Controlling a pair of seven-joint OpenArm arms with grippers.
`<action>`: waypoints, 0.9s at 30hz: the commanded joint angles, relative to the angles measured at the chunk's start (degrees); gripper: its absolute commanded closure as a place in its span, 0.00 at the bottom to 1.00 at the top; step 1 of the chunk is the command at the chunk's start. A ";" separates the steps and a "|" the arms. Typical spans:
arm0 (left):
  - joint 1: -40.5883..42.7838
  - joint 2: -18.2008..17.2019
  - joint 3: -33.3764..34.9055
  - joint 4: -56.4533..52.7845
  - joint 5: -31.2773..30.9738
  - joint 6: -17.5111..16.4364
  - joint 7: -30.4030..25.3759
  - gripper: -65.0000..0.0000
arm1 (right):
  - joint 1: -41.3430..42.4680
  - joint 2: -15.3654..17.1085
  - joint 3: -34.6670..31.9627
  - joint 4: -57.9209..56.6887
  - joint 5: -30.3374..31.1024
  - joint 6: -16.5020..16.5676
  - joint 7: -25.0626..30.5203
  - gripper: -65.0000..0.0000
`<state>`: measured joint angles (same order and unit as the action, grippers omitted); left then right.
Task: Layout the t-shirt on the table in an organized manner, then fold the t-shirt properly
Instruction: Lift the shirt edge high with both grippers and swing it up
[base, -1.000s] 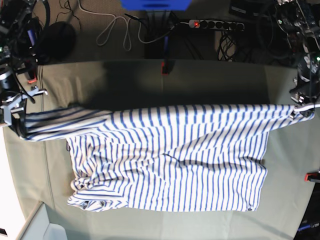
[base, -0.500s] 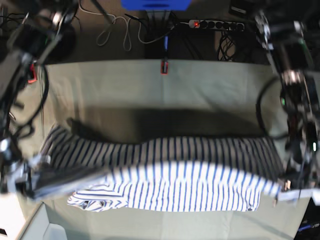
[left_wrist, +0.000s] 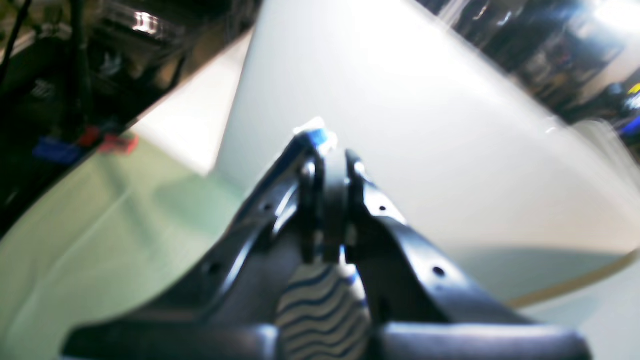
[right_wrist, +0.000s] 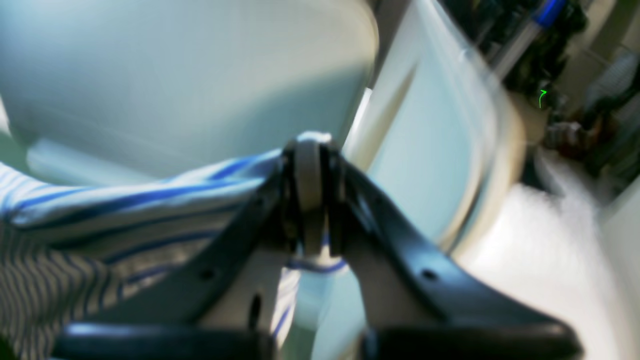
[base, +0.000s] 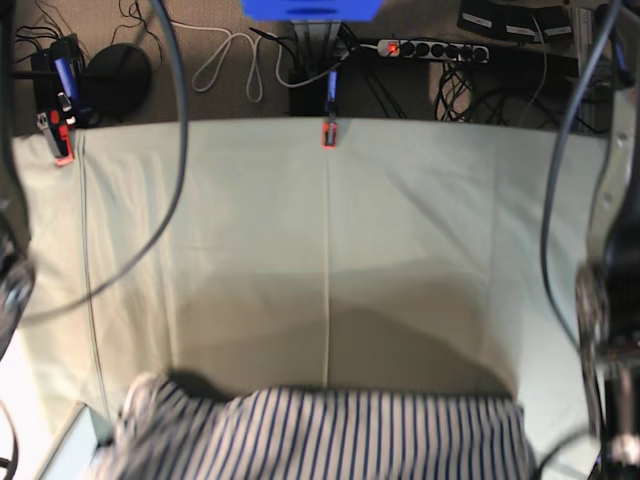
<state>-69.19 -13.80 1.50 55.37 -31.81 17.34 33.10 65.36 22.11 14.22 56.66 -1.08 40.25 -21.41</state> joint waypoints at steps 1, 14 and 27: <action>-4.00 0.22 0.48 0.14 0.47 -2.09 -2.38 1.00 | 4.48 1.32 -0.11 0.17 1.04 -0.25 2.02 1.00; 14.81 -4.61 -0.05 17.90 -0.06 -4.73 -4.14 1.00 | -19.60 2.29 3.14 21.71 3.15 -0.25 -0.35 1.00; 59.74 -1.19 -19.12 35.57 -0.14 -4.99 0.17 1.00 | -66.20 -9.32 18.09 42.46 10.71 -0.25 -0.09 1.00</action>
<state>-8.49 -14.17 -17.23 89.78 -32.01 12.29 34.54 -1.61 11.51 31.64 97.97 8.97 40.40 -23.35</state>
